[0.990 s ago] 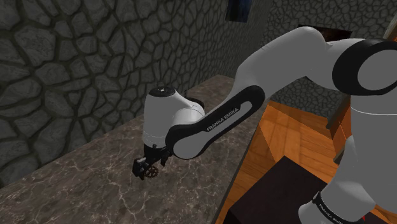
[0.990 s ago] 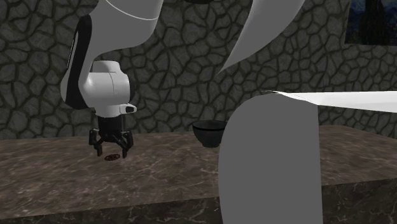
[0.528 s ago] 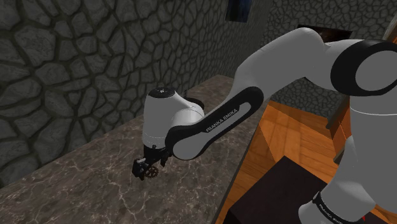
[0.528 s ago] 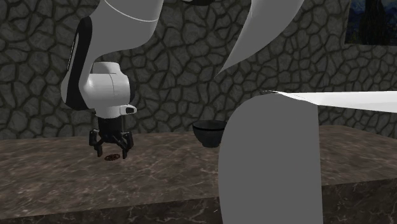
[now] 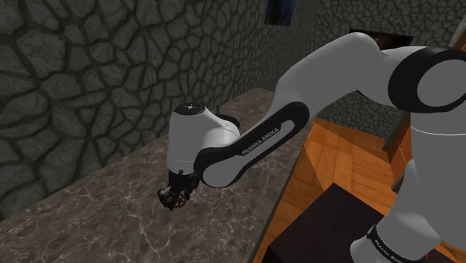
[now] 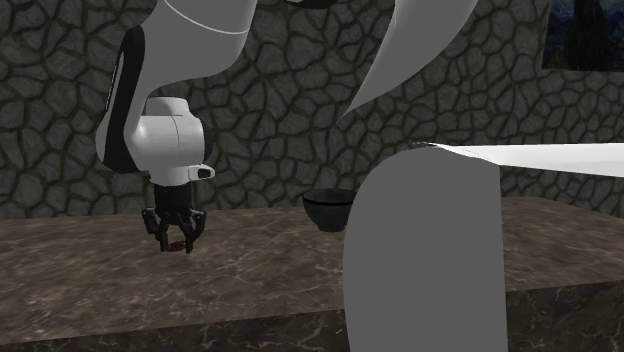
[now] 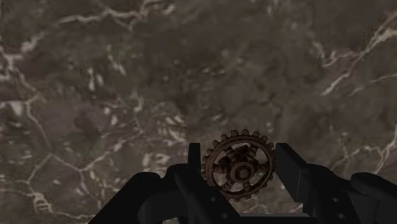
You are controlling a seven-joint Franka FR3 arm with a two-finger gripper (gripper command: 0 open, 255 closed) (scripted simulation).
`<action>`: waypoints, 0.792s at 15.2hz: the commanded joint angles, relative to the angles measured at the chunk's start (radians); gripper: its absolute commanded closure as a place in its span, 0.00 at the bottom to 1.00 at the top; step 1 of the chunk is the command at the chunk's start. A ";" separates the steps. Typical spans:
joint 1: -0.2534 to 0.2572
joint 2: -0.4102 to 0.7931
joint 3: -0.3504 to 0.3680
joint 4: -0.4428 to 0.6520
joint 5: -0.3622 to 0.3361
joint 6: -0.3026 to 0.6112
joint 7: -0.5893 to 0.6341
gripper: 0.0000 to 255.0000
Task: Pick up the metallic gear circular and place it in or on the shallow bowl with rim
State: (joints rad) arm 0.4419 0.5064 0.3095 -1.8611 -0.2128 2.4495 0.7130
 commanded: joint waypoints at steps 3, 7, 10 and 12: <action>-0.002 -0.009 0.003 0.001 0.004 -0.010 -0.002 1.00; -0.009 -0.042 0.013 0.009 0.019 -0.050 -0.012 1.00; -0.014 -0.066 0.020 0.016 0.031 -0.080 -0.019 1.00; -0.017 -0.082 0.024 0.023 0.038 -0.101 -0.024 1.00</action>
State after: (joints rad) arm 0.4260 0.4295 0.3322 -1.8440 -0.1778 2.3587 0.6914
